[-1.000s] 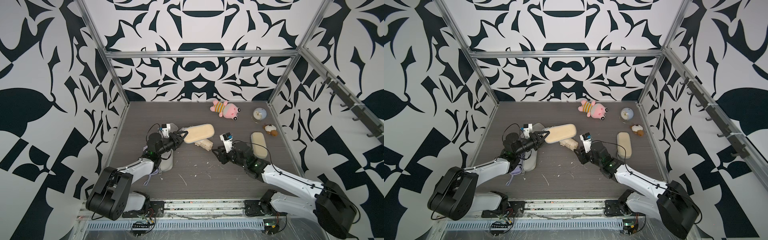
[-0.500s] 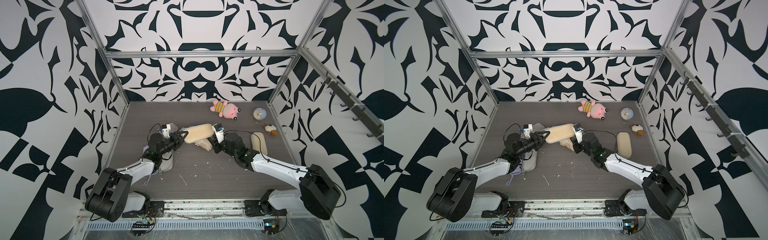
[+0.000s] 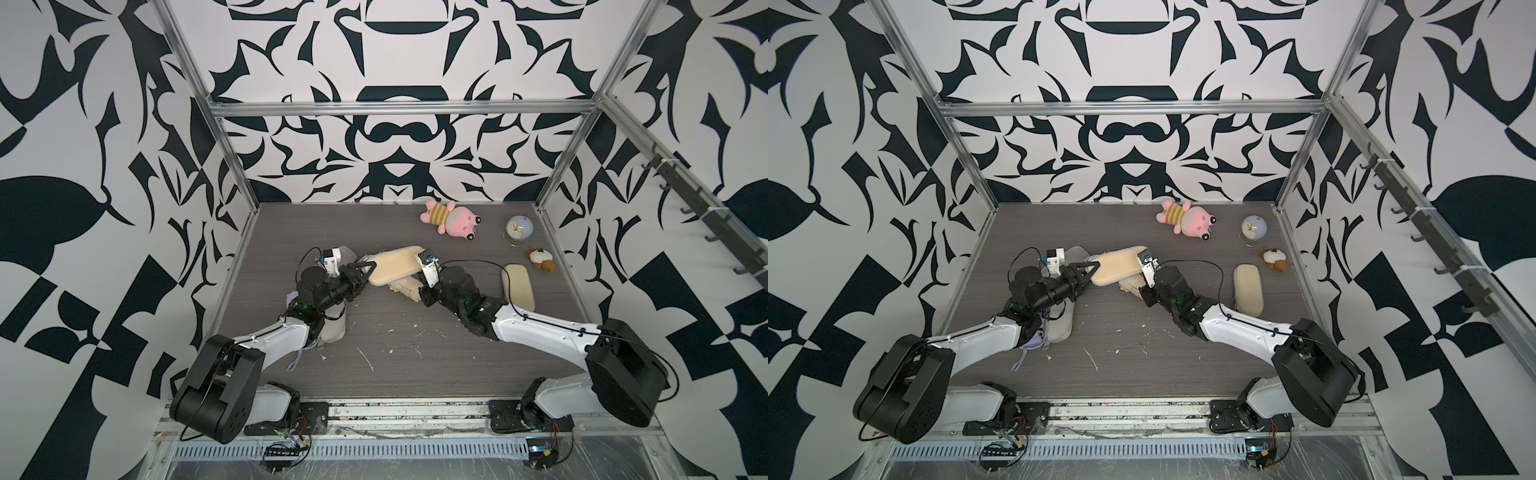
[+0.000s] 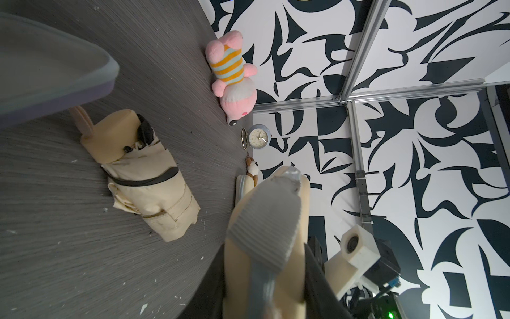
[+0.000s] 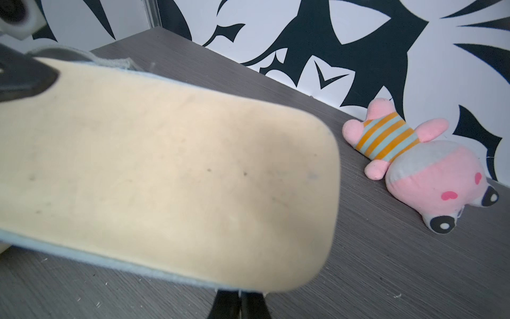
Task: Put umbrellas into zippered umbrella sleeves
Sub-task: Zip the zipper on the umbrella sleeve.
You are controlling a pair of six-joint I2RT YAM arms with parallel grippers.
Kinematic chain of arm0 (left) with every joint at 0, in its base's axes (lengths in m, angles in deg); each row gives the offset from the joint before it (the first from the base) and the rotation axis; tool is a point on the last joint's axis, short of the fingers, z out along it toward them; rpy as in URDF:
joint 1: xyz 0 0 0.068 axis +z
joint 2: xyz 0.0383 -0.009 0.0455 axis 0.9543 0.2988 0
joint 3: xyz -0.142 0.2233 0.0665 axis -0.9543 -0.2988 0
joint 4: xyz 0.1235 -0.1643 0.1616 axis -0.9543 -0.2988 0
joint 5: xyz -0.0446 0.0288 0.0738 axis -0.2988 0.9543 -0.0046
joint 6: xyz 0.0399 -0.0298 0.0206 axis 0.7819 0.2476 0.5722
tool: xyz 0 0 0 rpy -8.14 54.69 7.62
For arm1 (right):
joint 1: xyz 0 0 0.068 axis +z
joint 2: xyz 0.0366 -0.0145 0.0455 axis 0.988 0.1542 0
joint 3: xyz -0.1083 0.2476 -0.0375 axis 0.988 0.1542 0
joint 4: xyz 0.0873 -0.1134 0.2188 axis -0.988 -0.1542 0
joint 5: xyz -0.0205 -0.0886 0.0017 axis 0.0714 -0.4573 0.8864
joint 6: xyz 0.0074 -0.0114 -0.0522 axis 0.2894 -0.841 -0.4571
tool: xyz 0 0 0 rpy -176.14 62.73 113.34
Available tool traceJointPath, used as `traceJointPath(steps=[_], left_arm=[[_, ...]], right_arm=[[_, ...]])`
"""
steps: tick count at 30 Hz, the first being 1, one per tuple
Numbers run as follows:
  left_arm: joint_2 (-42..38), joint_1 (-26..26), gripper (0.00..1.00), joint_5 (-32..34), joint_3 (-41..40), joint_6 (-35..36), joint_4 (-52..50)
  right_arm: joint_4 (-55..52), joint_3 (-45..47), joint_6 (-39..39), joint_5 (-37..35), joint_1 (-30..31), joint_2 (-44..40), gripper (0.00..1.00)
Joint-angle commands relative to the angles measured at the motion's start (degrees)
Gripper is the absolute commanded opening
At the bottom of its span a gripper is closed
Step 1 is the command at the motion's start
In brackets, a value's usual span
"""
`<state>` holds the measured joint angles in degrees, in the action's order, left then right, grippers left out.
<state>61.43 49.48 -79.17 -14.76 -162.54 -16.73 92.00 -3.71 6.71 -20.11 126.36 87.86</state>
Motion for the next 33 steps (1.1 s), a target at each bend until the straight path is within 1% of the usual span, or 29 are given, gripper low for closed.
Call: traceJointPath(steps=[1,6,8,11,14,16,18,19,20,21,23,24,25,27,30,33], left_arm=[[-0.1,-0.8,0.0,1.9,0.5,-0.5,4.3],[1.0,-1.7,0.0,8.0,0.0,-0.5,6.5],[2.5,-3.3,0.0,9.9,0.6,-0.5,8.1],[5.9,-6.6,0.0,12.5,1.4,-1.2,12.2],[8.9,-8.3,0.0,13.8,0.9,-3.0,16.7],[9.5,-8.3,0.0,14.7,-0.2,-4.0,18.9],[8.8,-8.2,0.0,16.7,-1.6,-3.9,19.8],[8.3,-8.2,0.0,17.8,-2.0,-3.7,19.8],[7.7,-8.2,0.0,18.7,-2.3,-3.5,19.9],[7.3,-8.2,0.0,19.9,-2.8,-3.4,20.0],[6.9,-8.8,0.0,22.6,-3.5,-3.5,21.2],[6.9,-9.5,0.0,24.4,-3.8,-3.5,22.5],[7.2,-10.1,0.0,25.4,-3.9,-3.4,23.5],[7.9,-12.4,0.03,28.2,-3.6,-3.5,25.6],[8.4,-16.3,0.06,32.1,-2.9,-3.1,26.1],[9.1,-19.2,0.07,35.3,-2.7,-3.4,26.3]], right_arm=[[2.8,-4.1,-2.7,-1.3,5.8,-1.1,0.0],[1.2,-7.6,-2.9,-0.5,15.8,3.1,0.0],[2.5,-10.4,-0.4,3.2,18.3,5.6,0.0],[6.9,-14.5,7.4,9.2,19.4,9.4,0.0],[10.6,-16.2,13.7,10.6,19.4,11.0,0.0],[9.8,-15.8,17.2,11.4,18.1,10.0,0.01],[7.3,-13.7,23.8,14.3,15.1,6.9,0.3],[6.9,-11.9,27.5,16.5,13.2,5.3,0.37],[6.3,-9.7,32.4,18.5,10.7,3.1,0.5],[5.4,-7.4,37.3,20.6,7.6,1.0,0.59],[6.0,-2.5,45.3,24.6,1.7,-2.5,0.67],[7.6,0.3,48.8,25.4,-1.1,-4.1,0.68],[9.6,2.6,51.6,26.0,-3.3,-4.9,0.7],[16.0,6.1,57.1,28.0,-7.3,-5.1,0.76],[25.4,7.1,61.8,28.8,-9.4,-3.0,0.79],[29.9,6.3,63.2,27.3,-9.5,-0.2,0.8]])
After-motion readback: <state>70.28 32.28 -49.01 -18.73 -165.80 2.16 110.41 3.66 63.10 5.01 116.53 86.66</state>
